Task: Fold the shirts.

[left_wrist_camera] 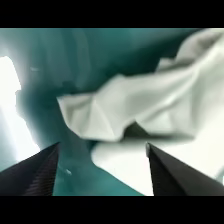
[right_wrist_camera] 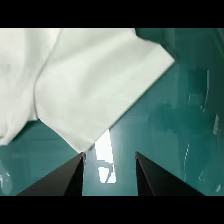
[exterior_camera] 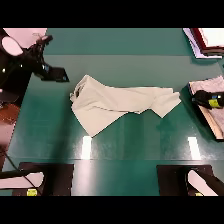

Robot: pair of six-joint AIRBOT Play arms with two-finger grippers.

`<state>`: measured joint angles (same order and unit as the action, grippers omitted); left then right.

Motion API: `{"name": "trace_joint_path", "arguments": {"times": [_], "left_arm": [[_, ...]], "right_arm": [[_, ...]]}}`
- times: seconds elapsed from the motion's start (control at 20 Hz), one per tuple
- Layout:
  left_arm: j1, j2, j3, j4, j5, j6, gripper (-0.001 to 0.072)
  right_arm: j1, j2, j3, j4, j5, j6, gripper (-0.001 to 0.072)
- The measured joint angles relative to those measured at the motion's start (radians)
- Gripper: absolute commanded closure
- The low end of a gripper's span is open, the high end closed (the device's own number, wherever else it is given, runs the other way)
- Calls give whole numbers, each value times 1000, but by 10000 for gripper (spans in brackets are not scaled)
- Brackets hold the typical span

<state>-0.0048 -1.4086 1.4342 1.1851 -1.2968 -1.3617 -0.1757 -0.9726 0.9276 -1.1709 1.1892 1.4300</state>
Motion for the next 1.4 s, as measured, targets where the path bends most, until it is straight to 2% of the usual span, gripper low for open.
{"name": "trace_joint_path", "arguments": {"times": [0.3,0.5,0.95,1.3,1.35,1.4], "left_arm": [[-35,236,-538,-128,174,-121,99],[-136,312,-763,-251,292,-155,99],[-369,340,-876,-344,432,-267,99],[-419,340,-884,-352,483,-323,101],[-422,340,-884,-352,496,-329,112],[-422,340,-884,-352,512,-338,298]], "right_arm": [[-55,89,-87,9,10,-19,356],[-62,101,-96,53,-16,-23,356],[-63,105,-99,99,-33,-26,357],[-63,105,-98,105,-35,-26,357],[-63,105,-99,106,-35,-26,356],[-63,105,-98,106,-35,-26,356]]}}
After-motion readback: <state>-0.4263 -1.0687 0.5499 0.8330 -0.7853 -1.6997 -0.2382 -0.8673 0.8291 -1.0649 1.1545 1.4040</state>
